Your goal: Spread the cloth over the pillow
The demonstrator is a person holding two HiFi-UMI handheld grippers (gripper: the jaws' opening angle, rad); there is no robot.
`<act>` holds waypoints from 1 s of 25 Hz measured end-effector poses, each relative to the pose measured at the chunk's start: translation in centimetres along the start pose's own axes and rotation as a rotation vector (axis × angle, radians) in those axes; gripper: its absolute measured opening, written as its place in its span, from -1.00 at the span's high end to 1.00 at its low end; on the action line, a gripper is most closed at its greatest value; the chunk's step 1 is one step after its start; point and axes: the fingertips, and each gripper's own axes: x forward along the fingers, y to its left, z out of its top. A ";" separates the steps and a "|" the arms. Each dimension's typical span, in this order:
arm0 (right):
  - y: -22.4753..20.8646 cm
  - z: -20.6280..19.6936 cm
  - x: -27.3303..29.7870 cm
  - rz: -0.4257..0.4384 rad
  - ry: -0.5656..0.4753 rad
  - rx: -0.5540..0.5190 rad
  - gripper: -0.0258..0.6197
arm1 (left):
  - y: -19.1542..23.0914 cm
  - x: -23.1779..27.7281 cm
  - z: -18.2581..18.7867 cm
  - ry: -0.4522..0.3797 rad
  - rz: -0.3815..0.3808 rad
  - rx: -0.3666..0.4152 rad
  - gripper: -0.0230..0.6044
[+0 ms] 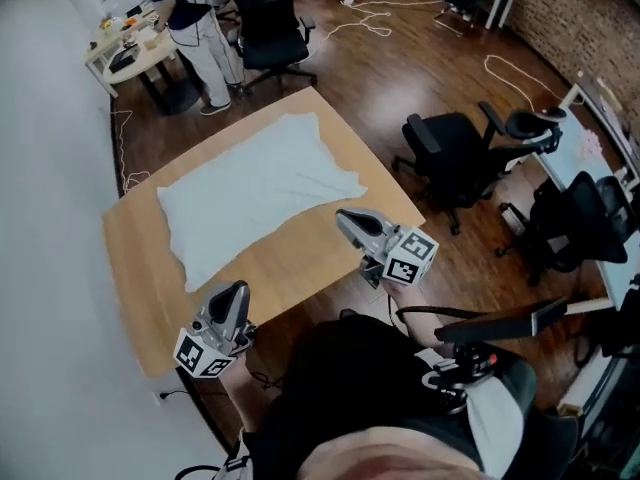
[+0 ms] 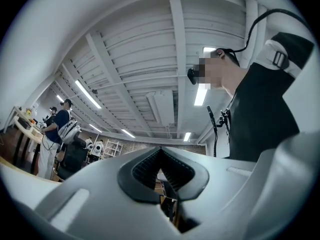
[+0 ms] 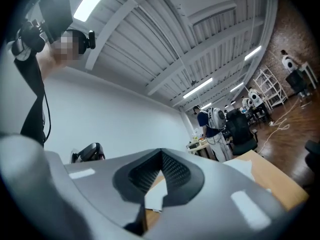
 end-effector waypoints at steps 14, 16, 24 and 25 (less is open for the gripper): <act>1.6 -0.9 2.6 0.128 0.145 -0.010 0.92 | -1.0 1.6 1.8 -0.073 0.007 0.025 0.92; 2.2 -0.8 2.5 0.121 0.136 -0.031 0.92 | -1.0 2.3 1.7 -0.059 -0.033 0.023 0.92; 2.9 -0.6 2.5 0.119 0.151 -0.077 0.92 | -1.2 3.1 1.1 -0.046 -0.075 0.025 0.92; 3.1 -0.8 2.6 0.124 0.156 -0.078 0.92 | -1.3 2.9 1.0 -0.044 -0.070 0.024 0.92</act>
